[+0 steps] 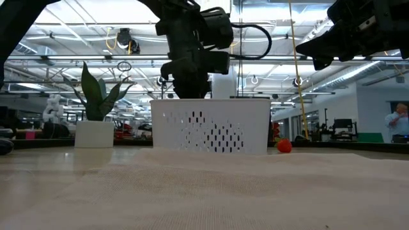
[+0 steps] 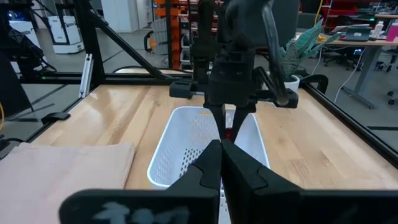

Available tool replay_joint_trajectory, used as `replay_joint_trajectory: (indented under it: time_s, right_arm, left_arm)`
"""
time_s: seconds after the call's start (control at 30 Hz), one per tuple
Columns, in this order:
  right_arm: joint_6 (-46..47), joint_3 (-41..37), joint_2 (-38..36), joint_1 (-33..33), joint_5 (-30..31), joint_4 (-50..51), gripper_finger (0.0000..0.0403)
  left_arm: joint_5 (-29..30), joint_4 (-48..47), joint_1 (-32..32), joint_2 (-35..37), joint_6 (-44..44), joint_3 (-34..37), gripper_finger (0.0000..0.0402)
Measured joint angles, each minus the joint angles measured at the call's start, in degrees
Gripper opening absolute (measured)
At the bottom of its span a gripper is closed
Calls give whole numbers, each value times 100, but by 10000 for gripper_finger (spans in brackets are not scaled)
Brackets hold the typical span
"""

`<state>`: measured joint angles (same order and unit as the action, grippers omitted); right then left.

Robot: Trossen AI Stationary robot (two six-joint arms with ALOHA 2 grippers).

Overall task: Pick and placing Produce into tupperware
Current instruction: Put the red cherry into the white bin

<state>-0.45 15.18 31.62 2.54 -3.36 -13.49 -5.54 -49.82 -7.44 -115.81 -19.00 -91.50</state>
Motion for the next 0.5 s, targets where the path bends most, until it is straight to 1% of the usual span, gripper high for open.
replay_joint_trajectory:
  time_s: [0.2,0.5]
  right_arm:
    - [15,1,1,0,0,2,0]
    - [17,2,0,0,0,2,0]
  left_arm:
    - [-46,-2,32,0,-125,0,31]
    - [-46,59,48,-132,-20,2,31]
